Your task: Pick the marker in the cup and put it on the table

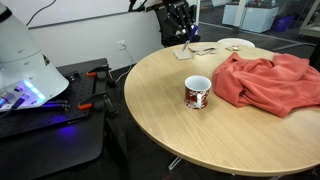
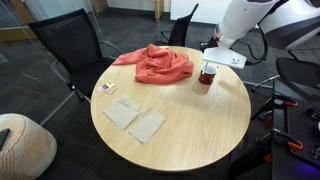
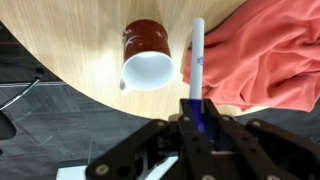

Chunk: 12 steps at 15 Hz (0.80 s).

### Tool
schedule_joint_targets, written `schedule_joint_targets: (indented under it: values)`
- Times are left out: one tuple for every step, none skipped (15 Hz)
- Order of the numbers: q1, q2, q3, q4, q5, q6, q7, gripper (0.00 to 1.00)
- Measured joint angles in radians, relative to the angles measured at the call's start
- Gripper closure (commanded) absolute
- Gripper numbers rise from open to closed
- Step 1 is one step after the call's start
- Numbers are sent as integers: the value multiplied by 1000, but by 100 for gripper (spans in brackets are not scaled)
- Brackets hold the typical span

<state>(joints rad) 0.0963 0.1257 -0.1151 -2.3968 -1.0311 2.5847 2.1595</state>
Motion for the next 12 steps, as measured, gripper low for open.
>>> schedule_joint_targets:
  values:
    - [0, 7, 21, -2, 8, 1, -14, 96]
    - [0, 18, 40, -3, 20, 2, -29, 96]
    - [0, 32, 57, -3, 36, 6, -52, 96]
    - [0, 48, 71, -3, 52, 13, -77, 96]
    - [0, 68, 82, -3, 69, 27, -106, 96]
    - [0, 89, 90, -3, 85, 49, -137, 96]
    - [0, 114, 94, -3, 96, 76, -168, 96]
    - [-1, 140, 96, -3, 106, 110, -198, 96]
    - [-3, 167, 99, -3, 116, 146, -231, 96]
    - [-7, 195, 104, -2, 125, 180, -262, 96]
    - [-12, 223, 113, -1, 138, 212, -299, 96]
    - [-20, 250, 124, 1, 155, 239, -339, 96]
